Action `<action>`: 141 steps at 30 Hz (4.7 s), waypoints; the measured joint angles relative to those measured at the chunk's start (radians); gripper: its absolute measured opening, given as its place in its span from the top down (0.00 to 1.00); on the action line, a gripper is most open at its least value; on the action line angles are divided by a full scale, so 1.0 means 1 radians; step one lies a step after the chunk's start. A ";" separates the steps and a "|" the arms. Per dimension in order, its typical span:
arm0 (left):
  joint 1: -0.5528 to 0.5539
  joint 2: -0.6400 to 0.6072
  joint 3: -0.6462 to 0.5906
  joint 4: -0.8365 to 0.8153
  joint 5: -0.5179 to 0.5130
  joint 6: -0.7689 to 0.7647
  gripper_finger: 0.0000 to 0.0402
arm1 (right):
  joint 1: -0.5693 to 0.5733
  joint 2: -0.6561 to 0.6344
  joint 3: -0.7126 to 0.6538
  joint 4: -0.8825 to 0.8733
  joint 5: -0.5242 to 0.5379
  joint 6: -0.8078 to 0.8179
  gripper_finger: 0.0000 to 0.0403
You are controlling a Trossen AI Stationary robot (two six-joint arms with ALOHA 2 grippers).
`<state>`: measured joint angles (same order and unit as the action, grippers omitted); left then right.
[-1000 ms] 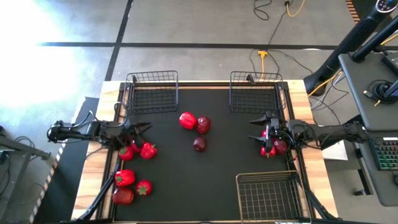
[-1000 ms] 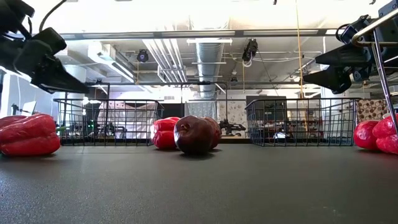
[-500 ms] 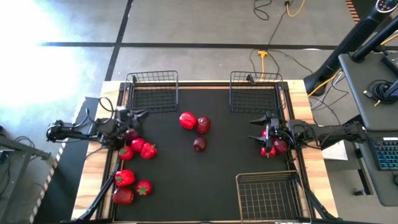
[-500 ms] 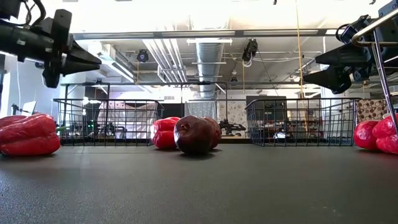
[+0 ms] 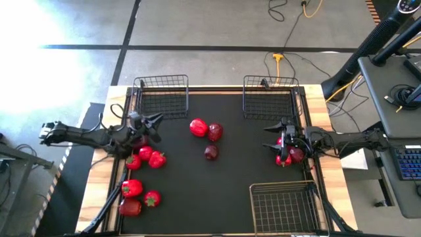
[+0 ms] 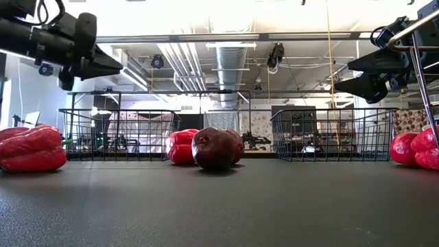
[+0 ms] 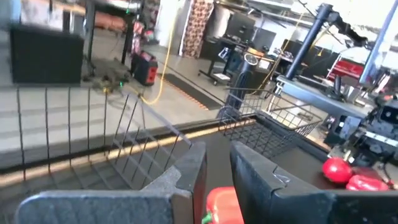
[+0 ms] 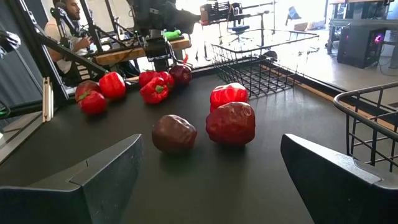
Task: Sort produce into baskets
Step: Put the bell pepper into the left black wire basket
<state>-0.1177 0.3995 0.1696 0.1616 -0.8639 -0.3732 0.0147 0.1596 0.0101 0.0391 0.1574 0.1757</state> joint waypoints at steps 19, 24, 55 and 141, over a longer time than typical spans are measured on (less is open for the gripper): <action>0.021 0.288 0.095 0.214 -0.002 0.178 0.62 | 0.000 0.000 0.000 0.001 0.000 0.000 0.07; 0.041 0.355 0.128 0.213 -0.013 0.157 0.52 | 0.000 0.000 0.000 0.001 0.000 0.000 0.07; -0.002 0.928 0.960 -1.474 0.783 -0.518 0.14 | 0.000 0.000 0.000 0.001 0.000 0.000 0.07; 0.223 1.060 1.200 -1.417 0.133 -0.136 0.33 | 0.000 0.000 0.000 0.001 0.000 0.000 0.07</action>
<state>0.1054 1.4593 1.3694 -1.2550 -0.7311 -0.5090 0.0149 0.1596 0.0101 0.0404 0.1573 0.1757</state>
